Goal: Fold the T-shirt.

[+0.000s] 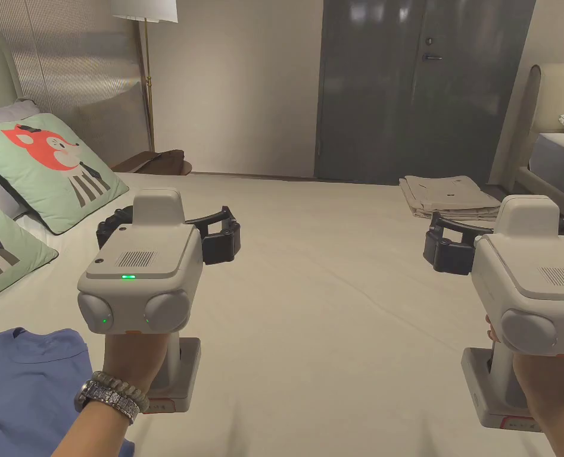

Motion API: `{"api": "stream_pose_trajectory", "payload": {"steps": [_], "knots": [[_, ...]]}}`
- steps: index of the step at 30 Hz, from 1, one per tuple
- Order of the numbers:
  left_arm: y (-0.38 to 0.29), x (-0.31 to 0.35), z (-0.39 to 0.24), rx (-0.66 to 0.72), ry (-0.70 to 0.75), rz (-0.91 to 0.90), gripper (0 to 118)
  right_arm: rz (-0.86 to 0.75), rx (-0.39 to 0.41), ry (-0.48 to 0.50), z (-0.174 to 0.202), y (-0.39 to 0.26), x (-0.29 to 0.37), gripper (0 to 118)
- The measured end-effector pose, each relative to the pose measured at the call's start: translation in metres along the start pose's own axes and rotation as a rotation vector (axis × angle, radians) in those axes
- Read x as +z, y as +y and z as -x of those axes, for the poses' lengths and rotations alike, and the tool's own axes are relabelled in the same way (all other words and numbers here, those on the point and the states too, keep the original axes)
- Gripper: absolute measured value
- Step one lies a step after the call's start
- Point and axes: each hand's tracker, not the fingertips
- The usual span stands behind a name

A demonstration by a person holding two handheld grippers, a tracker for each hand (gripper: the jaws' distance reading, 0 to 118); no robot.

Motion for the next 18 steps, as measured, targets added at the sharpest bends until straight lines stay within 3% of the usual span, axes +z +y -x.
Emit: {"api": "stream_pose_trajectory", "payload": {"steps": [18], "knots": [[-0.0011,0.0001,-0.0006,-0.007,0.012,-0.022,111,-0.003,0.013,0.002,0.0014,0.0025,0.0021,117]]}}
